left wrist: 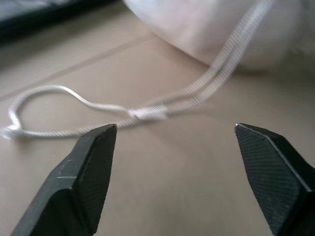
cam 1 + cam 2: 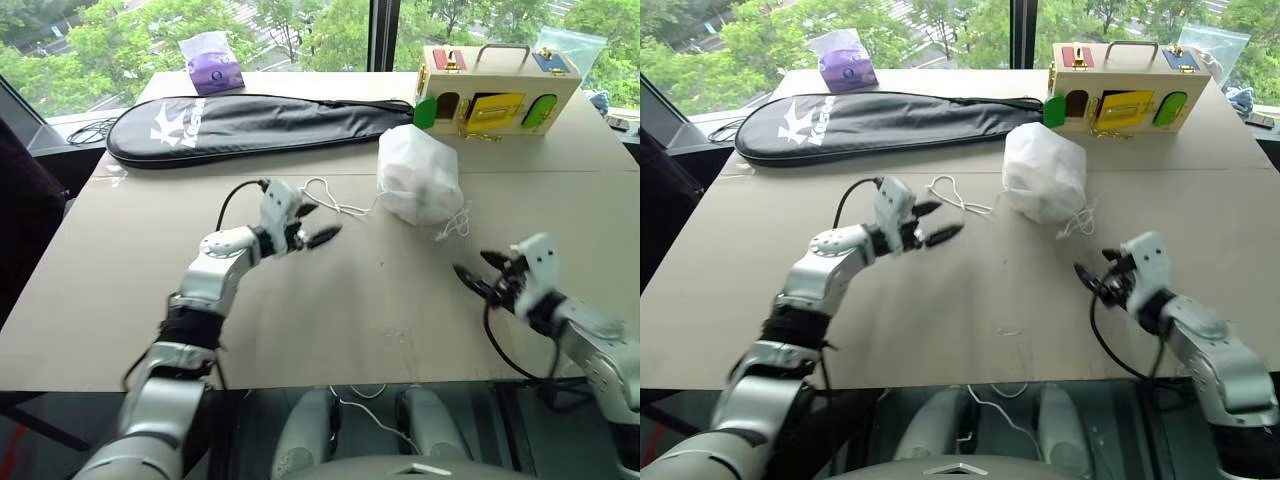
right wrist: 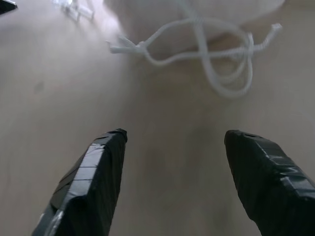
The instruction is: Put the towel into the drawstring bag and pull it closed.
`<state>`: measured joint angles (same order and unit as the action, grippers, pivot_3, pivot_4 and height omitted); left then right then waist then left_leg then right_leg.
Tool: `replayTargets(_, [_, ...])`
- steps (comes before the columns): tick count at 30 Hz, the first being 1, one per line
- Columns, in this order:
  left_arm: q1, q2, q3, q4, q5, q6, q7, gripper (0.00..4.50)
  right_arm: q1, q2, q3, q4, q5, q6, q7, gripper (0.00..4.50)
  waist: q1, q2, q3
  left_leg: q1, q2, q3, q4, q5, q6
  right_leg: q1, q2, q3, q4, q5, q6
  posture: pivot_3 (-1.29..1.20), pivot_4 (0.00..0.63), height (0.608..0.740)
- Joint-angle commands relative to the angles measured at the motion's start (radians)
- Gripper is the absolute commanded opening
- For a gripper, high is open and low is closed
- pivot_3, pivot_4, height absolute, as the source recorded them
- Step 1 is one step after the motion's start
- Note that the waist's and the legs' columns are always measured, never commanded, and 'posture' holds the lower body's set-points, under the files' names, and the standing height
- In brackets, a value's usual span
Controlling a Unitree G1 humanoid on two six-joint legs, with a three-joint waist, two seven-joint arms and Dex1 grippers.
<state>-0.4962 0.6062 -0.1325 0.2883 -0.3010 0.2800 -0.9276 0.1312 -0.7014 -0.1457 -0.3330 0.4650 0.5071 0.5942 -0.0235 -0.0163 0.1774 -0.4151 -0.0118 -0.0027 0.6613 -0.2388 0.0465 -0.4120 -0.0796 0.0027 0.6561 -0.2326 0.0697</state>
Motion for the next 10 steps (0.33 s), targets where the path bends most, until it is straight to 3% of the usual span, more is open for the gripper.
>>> replayTargets(1, [0.017, 0.08, 0.033, -0.026, 0.0, -0.018, -0.116, 4.46, 0.051, -0.052, -0.109, 0.051, -0.013, -0.13, 0.131, 3.39, 0.009, 0.0, 0.0, 0.0, 0.001, -0.001, 0.0, 0.0, 0.0, 0.0, 0.0, -0.001, 0.0, 0.0, 0.0, 0.0, 0.15, 0.74])
replayTargets(10, [0.142, 0.055, 0.092, -0.148, -0.029, -0.041, -0.104, 4.46, 0.08, 0.024, -0.211, 0.095, 0.067, -0.271, 0.255, 3.39, 0.015, 0.0, -0.001, 0.0, 0.002, -0.001, 0.005, 0.0, 0.0, 0.003, -0.002, -0.002, 0.0, 0.0, 0.0, 0.0, 0.15, 0.74])
